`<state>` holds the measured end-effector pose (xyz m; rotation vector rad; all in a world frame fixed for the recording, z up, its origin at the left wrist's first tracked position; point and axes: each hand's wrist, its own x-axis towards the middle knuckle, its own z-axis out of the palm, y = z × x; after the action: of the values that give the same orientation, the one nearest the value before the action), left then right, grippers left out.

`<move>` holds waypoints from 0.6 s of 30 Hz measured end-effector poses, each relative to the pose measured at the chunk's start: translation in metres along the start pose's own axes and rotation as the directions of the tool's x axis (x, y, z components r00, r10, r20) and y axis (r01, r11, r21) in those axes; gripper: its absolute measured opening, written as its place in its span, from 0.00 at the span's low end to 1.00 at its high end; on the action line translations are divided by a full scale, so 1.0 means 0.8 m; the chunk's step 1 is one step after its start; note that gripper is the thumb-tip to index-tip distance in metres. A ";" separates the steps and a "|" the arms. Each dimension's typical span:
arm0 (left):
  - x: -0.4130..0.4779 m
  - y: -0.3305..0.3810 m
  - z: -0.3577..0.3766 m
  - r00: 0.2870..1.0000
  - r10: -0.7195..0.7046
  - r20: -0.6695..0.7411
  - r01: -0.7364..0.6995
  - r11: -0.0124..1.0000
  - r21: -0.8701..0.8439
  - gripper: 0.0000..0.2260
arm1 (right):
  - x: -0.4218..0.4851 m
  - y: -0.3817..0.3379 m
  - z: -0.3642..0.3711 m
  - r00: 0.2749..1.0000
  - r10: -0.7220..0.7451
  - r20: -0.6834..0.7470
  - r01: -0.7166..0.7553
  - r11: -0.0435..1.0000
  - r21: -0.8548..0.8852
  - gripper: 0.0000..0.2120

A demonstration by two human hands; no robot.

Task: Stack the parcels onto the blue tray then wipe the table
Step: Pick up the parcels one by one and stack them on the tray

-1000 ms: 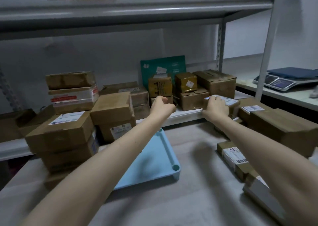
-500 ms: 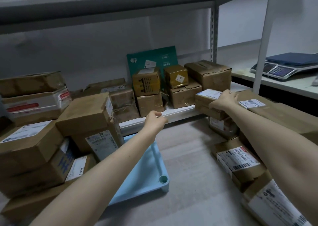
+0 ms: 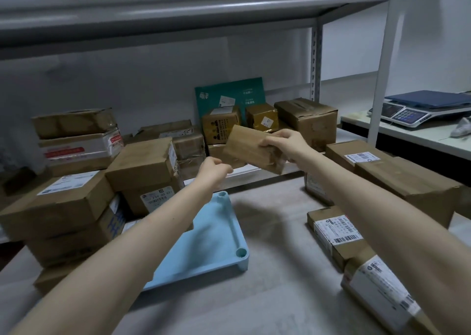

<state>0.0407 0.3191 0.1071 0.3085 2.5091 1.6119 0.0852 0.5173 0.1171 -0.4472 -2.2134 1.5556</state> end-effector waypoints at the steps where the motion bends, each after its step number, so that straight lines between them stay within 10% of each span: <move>1: -0.002 0.002 -0.008 1.000 -0.008 -0.018 0.008 1.000 -0.016 0.25 | -0.008 -0.009 0.007 0.998 0.014 0.055 -0.018 0.997 0.077 0.27; 9: -0.059 0.011 -0.092 0.993 0.122 -0.004 -0.119 0.961 -0.251 0.37 | -0.066 -0.046 0.046 0.847 0.214 0.487 -0.452 0.771 0.448 0.34; 18: -0.103 0.006 -0.161 0.994 0.101 0.047 -0.080 0.940 -0.332 0.24 | -0.102 -0.071 0.093 0.699 0.181 0.692 -0.505 0.810 0.298 0.42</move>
<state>0.0916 0.1873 0.1658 0.4293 2.1564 1.9858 0.1176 0.3997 0.1371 -0.2087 -2.1240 2.7239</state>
